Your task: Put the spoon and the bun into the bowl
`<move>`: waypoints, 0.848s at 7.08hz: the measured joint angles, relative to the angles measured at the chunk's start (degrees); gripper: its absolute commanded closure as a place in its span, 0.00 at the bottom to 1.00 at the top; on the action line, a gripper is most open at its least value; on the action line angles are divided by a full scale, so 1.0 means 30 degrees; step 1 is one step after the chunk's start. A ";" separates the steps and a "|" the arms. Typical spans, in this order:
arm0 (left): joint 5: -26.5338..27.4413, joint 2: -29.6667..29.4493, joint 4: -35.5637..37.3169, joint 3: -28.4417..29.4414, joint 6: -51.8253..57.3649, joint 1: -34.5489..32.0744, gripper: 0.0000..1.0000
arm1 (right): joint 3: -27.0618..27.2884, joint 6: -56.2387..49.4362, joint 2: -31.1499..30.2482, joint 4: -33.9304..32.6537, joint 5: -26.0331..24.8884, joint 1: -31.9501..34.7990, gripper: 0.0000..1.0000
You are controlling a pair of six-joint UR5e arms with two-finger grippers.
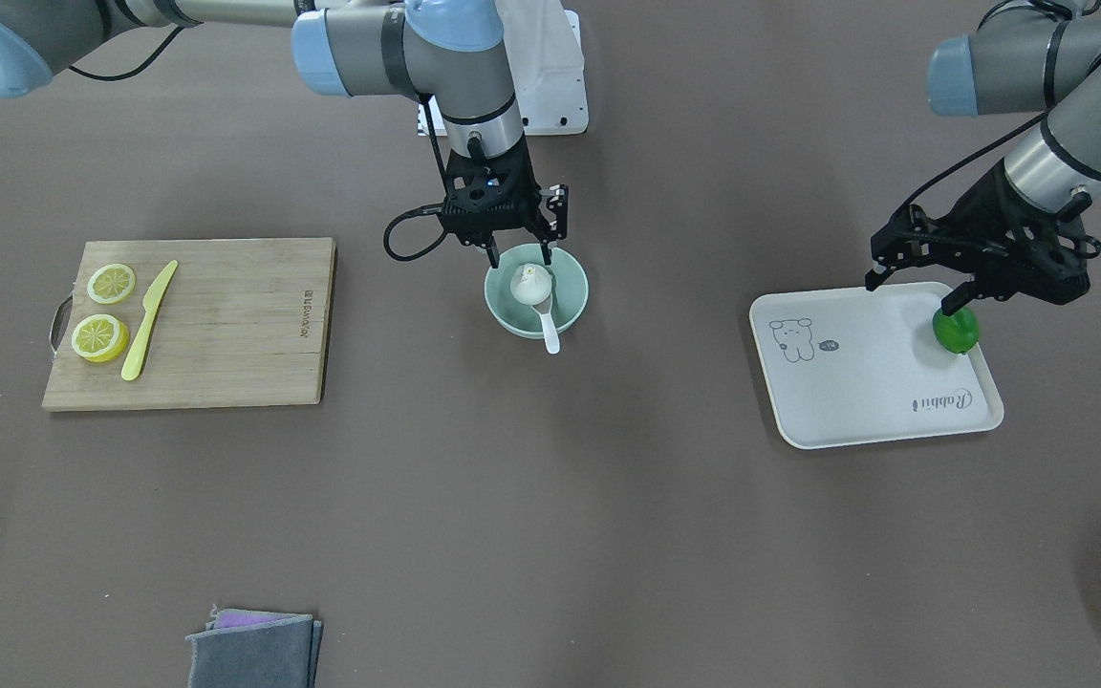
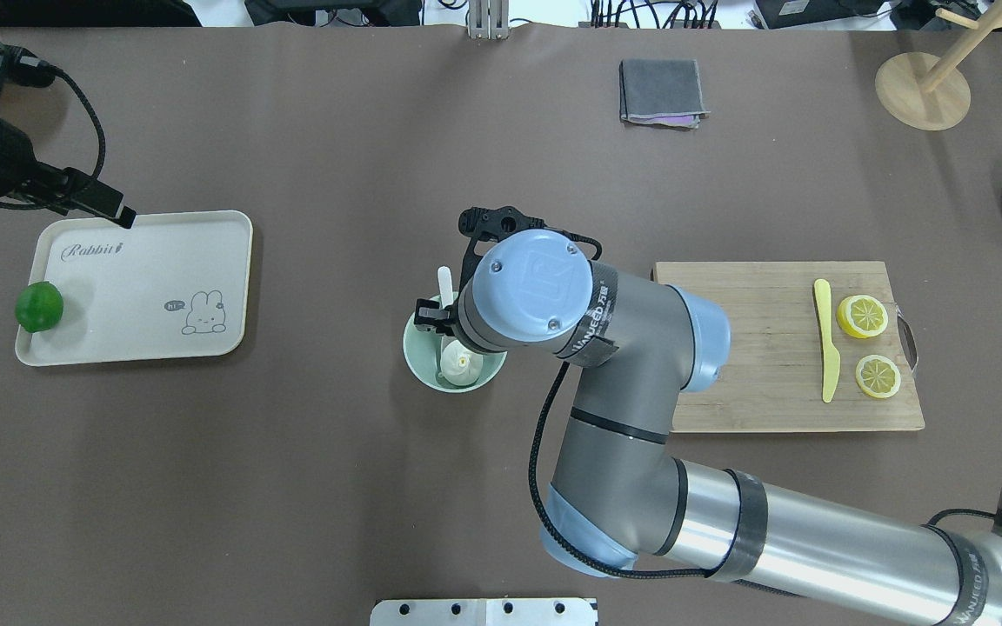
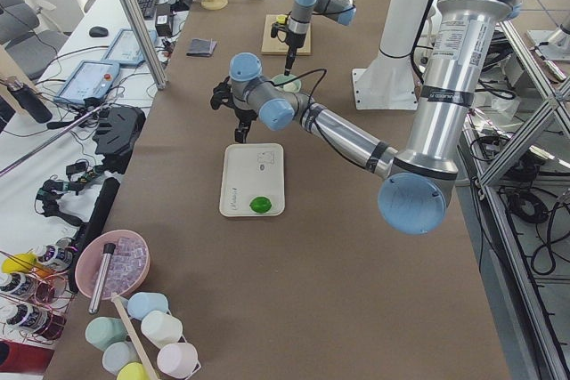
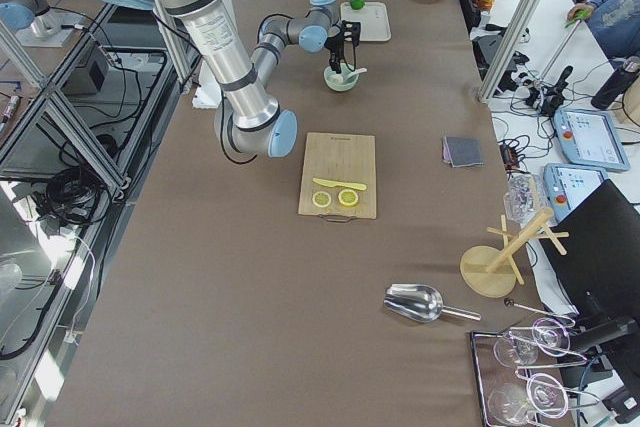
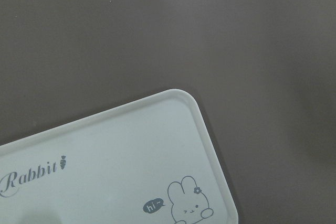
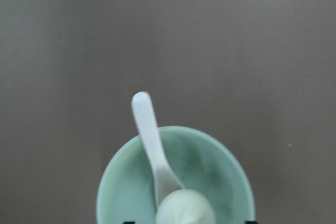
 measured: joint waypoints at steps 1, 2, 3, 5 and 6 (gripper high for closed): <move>0.0013 0.0141 0.0014 0.0077 0.0202 -0.0346 0.03 | 0.1423 -0.1132 -0.1778 -0.0031 0.2052 0.1602 0.00; 0.0020 0.0500 0.0167 0.0216 0.1174 -0.1089 0.03 | 0.3297 -0.3399 -0.4395 -0.0042 0.3784 0.3395 0.00; 0.0010 0.1214 0.0852 0.0278 0.3360 -0.2280 0.03 | 0.4742 -0.6515 -0.7213 -0.0043 0.5488 0.5586 0.00; -0.0025 0.2372 0.4037 0.0287 0.9776 -0.5739 0.03 | 0.5505 -1.4255 -1.1815 -0.0066 0.8563 1.0692 0.00; -0.0025 0.2585 0.5671 0.0316 1.2582 -0.7234 0.02 | 0.5268 -1.7855 -1.3387 -0.0103 0.9601 1.3023 0.00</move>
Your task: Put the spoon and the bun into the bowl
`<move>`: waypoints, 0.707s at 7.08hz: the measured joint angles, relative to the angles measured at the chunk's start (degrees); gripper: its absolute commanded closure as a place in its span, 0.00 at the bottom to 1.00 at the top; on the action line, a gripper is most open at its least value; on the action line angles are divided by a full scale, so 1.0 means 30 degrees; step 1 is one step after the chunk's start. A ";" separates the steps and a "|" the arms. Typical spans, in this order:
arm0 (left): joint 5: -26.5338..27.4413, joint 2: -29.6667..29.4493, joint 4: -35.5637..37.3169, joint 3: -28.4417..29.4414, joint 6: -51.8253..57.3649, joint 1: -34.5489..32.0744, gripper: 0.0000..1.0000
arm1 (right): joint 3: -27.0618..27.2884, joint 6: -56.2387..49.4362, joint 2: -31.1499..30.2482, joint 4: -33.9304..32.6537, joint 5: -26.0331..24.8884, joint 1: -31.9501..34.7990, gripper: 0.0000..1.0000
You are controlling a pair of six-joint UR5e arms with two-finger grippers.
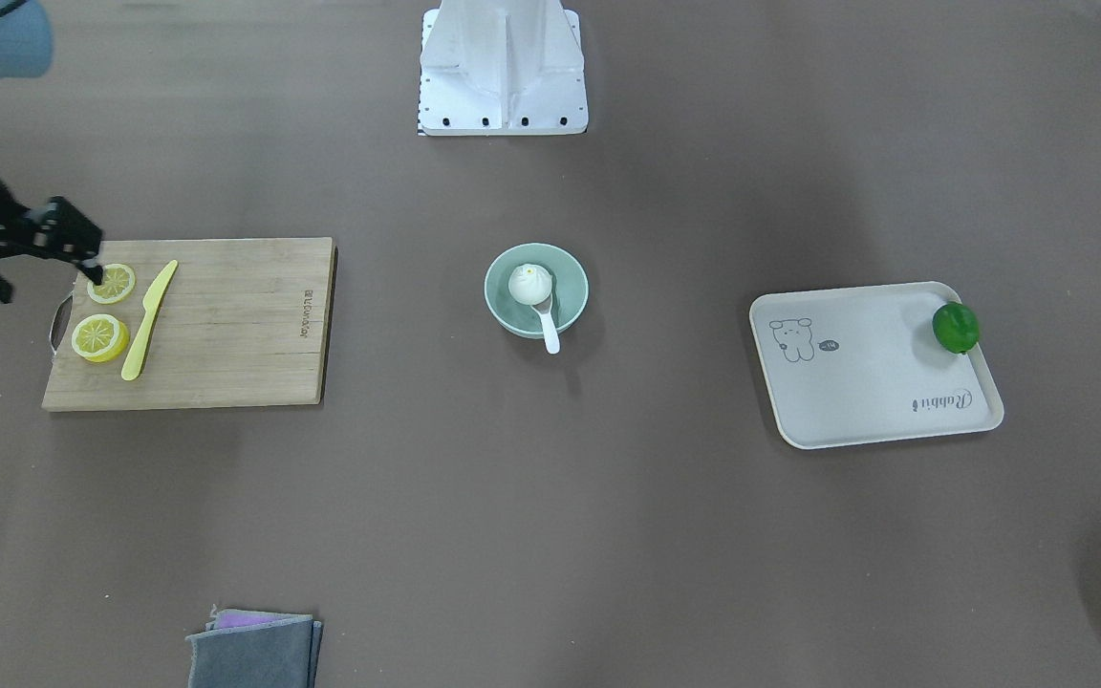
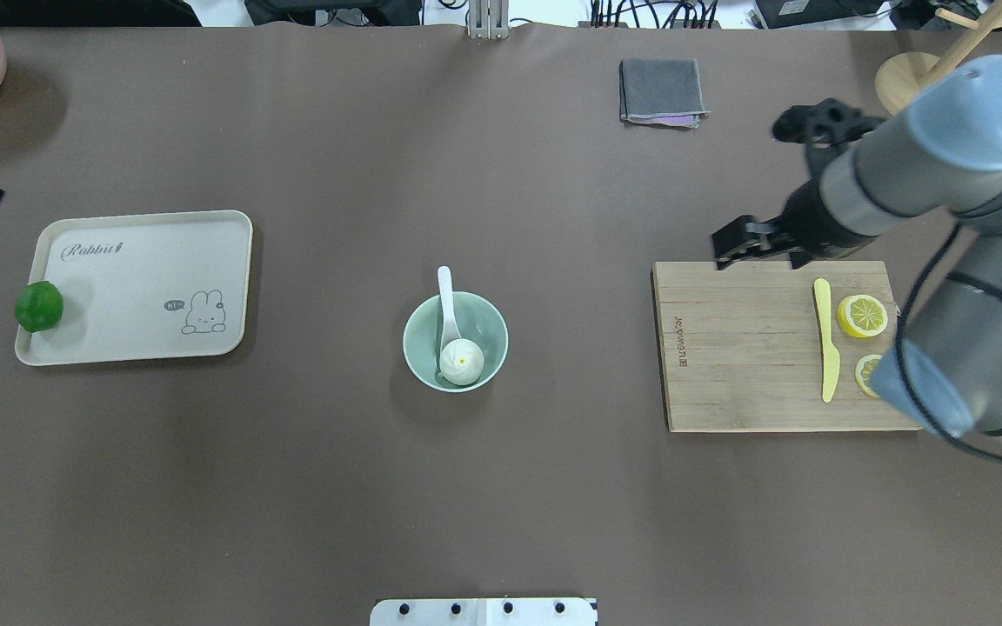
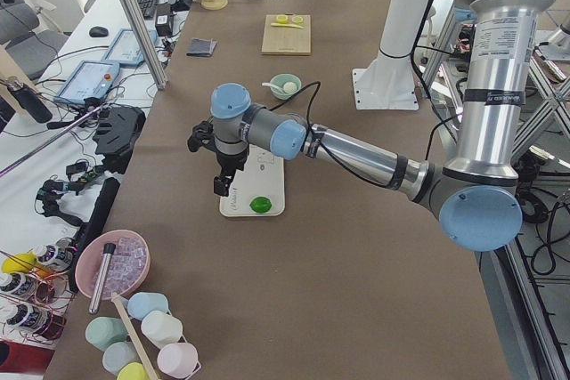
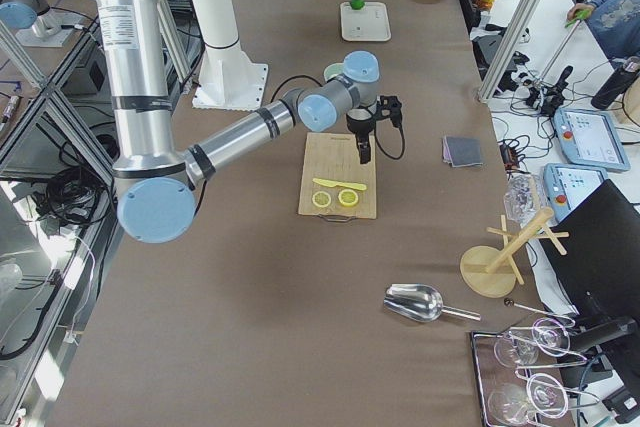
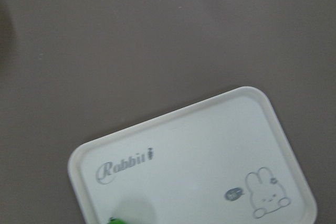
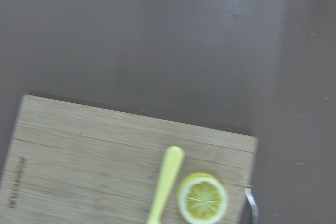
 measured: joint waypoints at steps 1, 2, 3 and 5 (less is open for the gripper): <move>-0.0009 0.0660 0.0985 0.0009 0.2095 -0.1067 0.02 | -0.0677 -0.3581 -0.1205 -0.0019 0.0916 0.2327 0.00; -0.0027 0.1735 0.0907 0.0004 0.3149 -0.1744 0.02 | -0.1557 -0.6563 -0.1923 -0.0039 0.1521 0.4266 0.00; -0.0032 0.2557 0.0252 0.0122 0.3559 -0.2132 0.02 | -0.2370 -0.8953 -0.2260 -0.0329 0.1946 0.5891 0.00; -0.0061 0.3400 -0.0456 0.0954 0.3701 -0.2383 0.02 | -0.2893 -1.1642 -0.2127 -0.2077 0.2393 0.7654 0.00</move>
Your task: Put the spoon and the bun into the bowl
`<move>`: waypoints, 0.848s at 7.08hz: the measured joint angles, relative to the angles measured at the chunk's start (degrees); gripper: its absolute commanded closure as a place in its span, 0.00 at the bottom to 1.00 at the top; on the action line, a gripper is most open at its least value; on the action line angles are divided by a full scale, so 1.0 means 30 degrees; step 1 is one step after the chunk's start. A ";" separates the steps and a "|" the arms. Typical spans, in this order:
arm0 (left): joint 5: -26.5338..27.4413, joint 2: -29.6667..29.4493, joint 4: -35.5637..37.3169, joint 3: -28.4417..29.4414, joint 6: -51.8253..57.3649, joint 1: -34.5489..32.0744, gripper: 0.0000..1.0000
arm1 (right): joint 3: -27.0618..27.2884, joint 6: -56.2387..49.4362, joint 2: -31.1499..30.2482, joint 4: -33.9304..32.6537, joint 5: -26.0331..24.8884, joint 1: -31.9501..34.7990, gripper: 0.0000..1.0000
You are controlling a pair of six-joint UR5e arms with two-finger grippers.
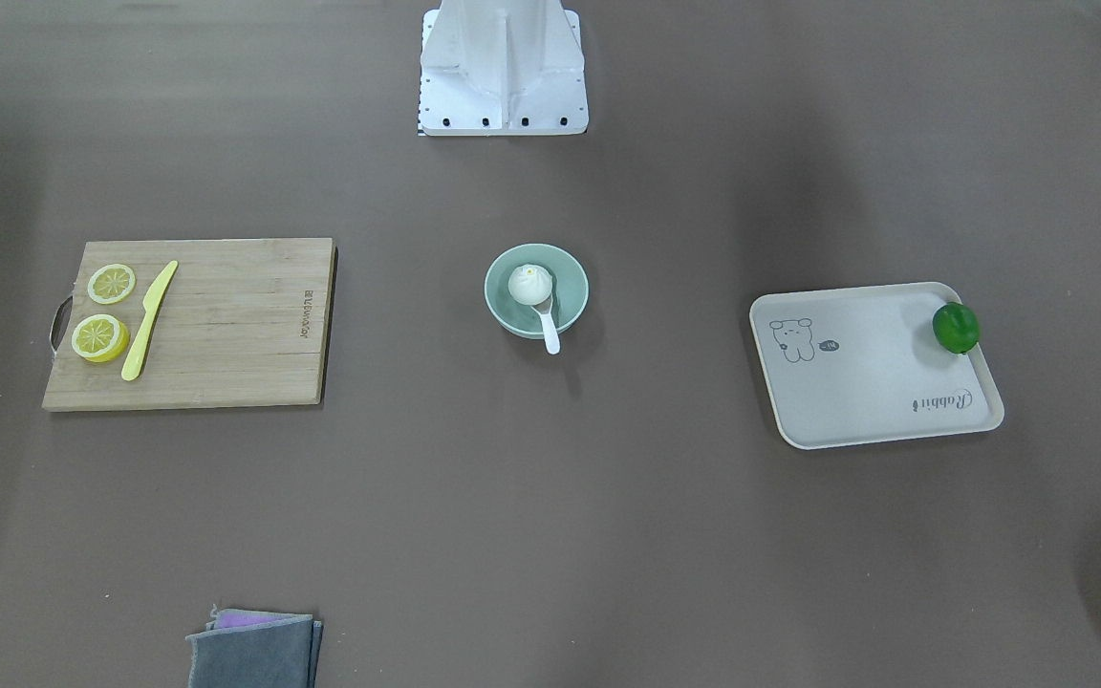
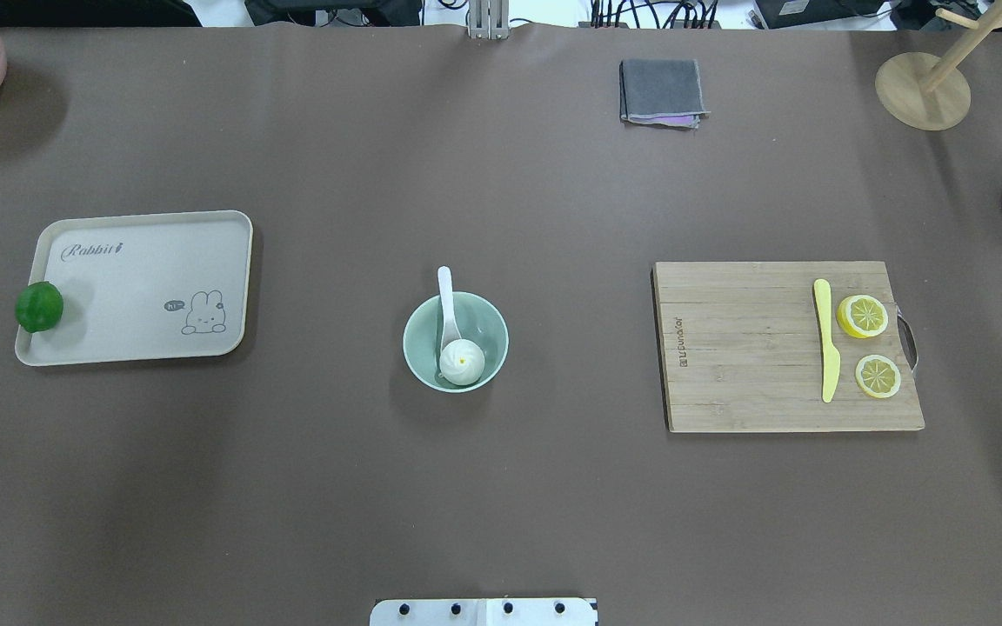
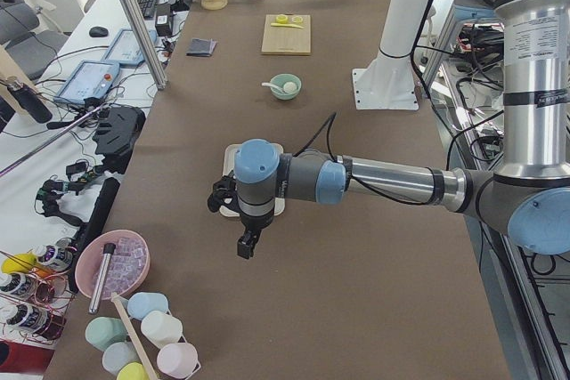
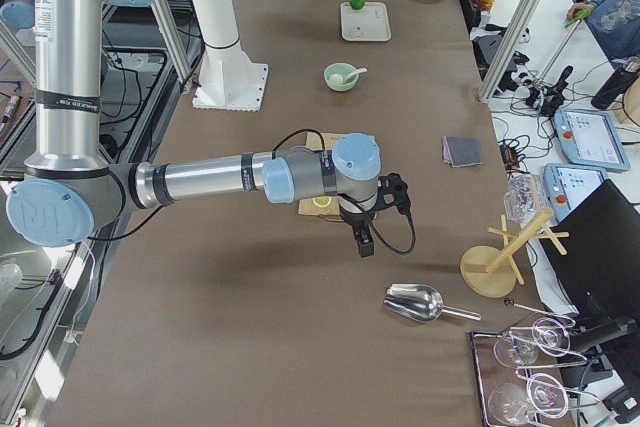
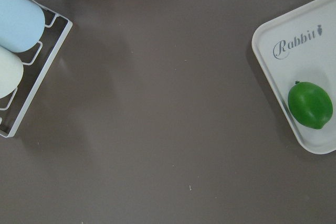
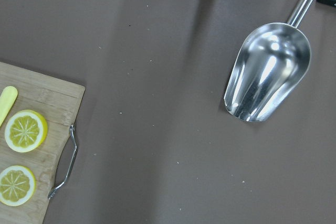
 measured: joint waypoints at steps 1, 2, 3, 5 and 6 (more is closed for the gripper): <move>-0.0005 0.0028 -0.0081 0.0269 -0.0114 -0.0025 0.02 | -0.0028 -0.0472 0.0081 -0.0486 0.0071 0.0289 0.00; -0.0005 0.0032 -0.0115 0.0398 -0.0226 -0.0039 0.02 | -0.0063 -0.0657 0.0101 -0.0673 0.0155 0.0417 0.00; -0.0006 -0.0006 -0.0128 0.0443 -0.0285 -0.0048 0.02 | -0.0131 -0.0721 0.0129 -0.0736 0.0223 0.0484 0.00; -0.0412 0.0033 -0.0183 0.0364 -0.0284 -0.0342 0.02 | -0.0125 -0.0742 0.0021 -0.0775 0.0282 0.0515 0.00; -0.1176 0.0170 -0.0279 0.0400 -0.0268 -0.0855 0.02 | -0.0017 -0.0724 -0.0028 -0.0767 0.0329 0.0521 0.00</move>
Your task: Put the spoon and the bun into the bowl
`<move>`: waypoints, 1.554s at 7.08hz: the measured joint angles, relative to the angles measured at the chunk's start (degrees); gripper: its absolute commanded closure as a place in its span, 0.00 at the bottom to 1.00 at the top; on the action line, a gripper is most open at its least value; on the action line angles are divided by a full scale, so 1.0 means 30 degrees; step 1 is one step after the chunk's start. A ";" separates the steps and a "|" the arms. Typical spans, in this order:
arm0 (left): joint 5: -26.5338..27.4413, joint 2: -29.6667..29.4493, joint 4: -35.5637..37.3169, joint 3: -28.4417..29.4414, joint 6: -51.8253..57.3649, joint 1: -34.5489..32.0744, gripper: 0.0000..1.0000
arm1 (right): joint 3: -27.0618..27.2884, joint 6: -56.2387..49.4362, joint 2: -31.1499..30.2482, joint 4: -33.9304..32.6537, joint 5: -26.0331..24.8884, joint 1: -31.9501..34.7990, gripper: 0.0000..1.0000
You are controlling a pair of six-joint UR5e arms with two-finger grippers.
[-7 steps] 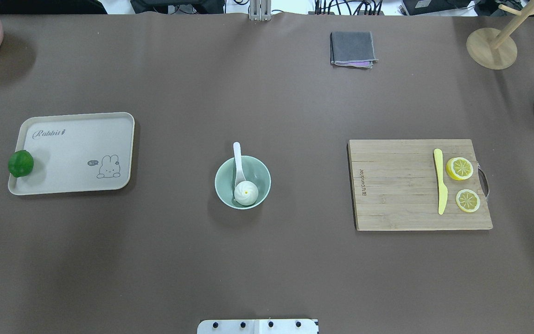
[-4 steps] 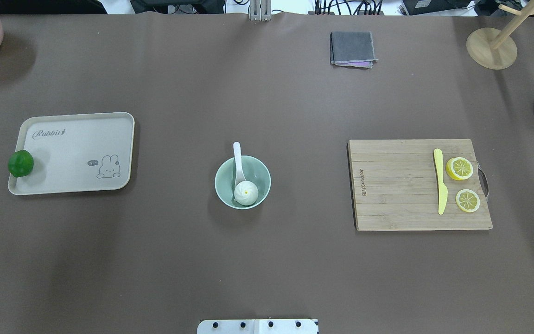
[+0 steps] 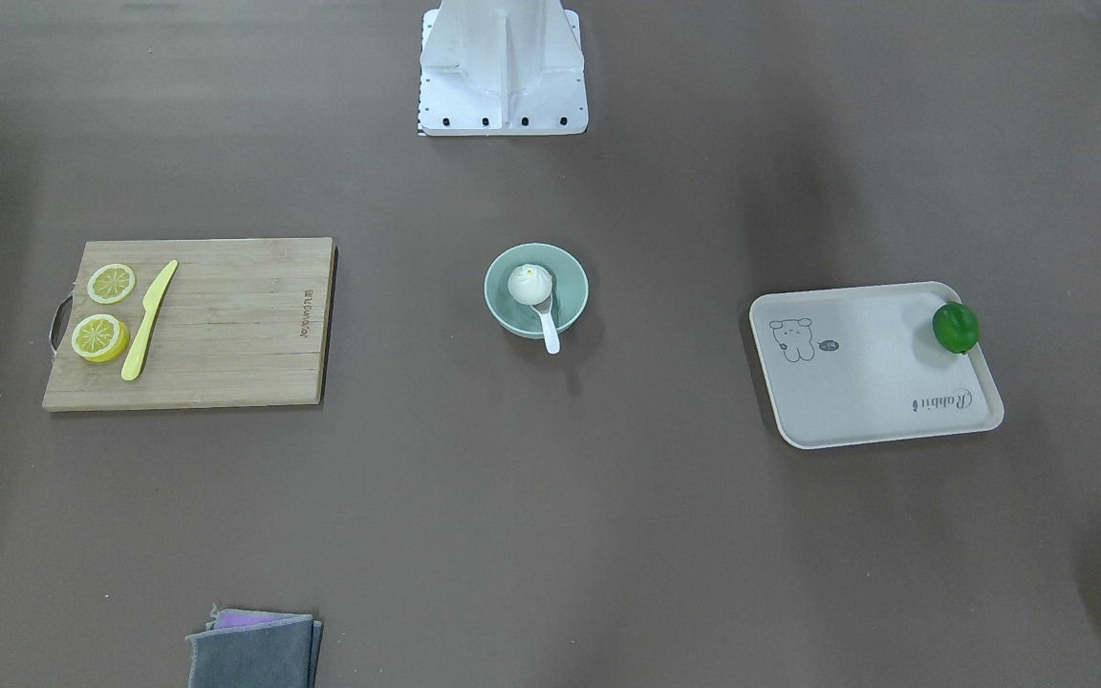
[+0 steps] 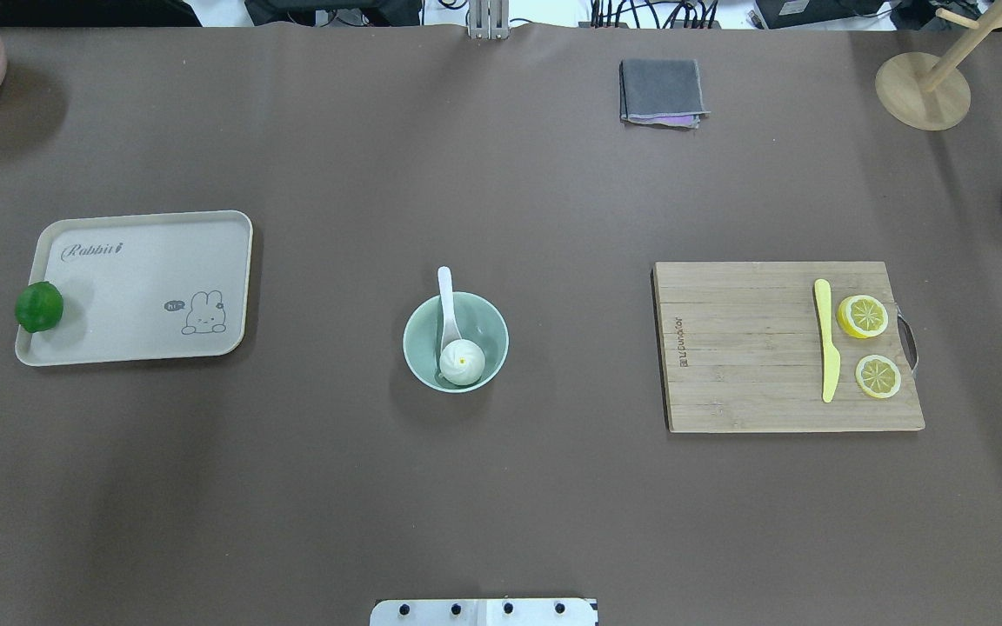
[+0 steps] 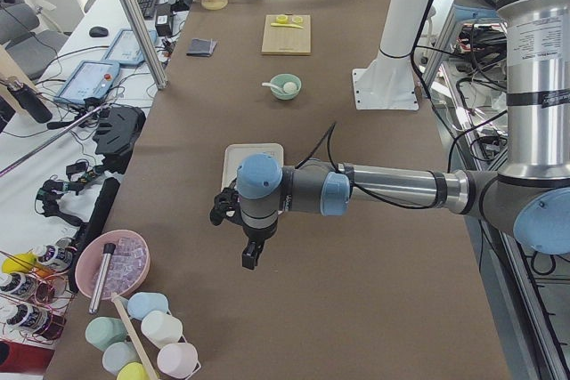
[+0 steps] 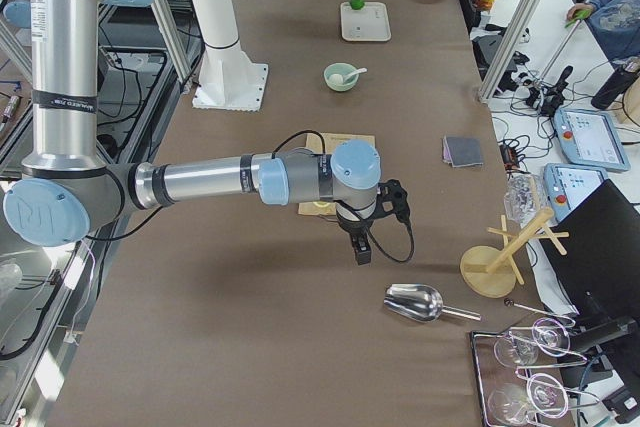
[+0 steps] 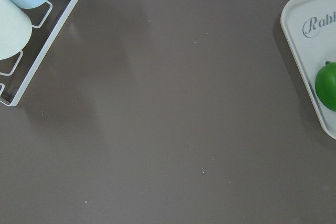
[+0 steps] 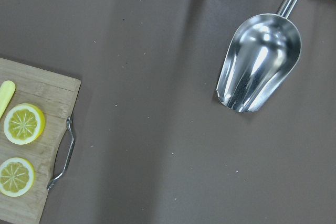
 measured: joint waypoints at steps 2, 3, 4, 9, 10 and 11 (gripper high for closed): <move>-0.0743 0.0104 -0.0065 0.0310 -0.0016 -0.0489 0.02 | 0.0120 0.0066 -0.0056 0.0063 0.0084 0.0001 0.00; -0.0829 0.0015 -0.0056 0.0403 -0.0071 -0.0548 0.02 | 0.0139 0.0114 -0.0087 0.0091 0.0074 0.0039 0.00; -0.0899 -0.0100 -0.0063 0.0392 -0.0122 -0.0562 0.02 | 0.0143 0.0129 -0.0100 0.0139 -0.0003 0.0127 0.00; -0.0885 0.0063 -0.1356 0.0597 -0.0139 -0.0576 0.02 | 0.0225 0.0174 -0.0213 0.0262 -0.0366 0.0484 0.00; -0.0888 0.0171 -0.1501 0.0567 -0.0128 -0.0577 0.02 | 0.0411 0.0225 -0.0229 0.0263 -0.0249 0.0626 0.00; -0.0889 0.0329 -0.1565 0.0547 -0.0094 -0.0576 0.02 | 0.0685 0.0242 -0.0358 0.0264 -0.0178 0.0864 0.00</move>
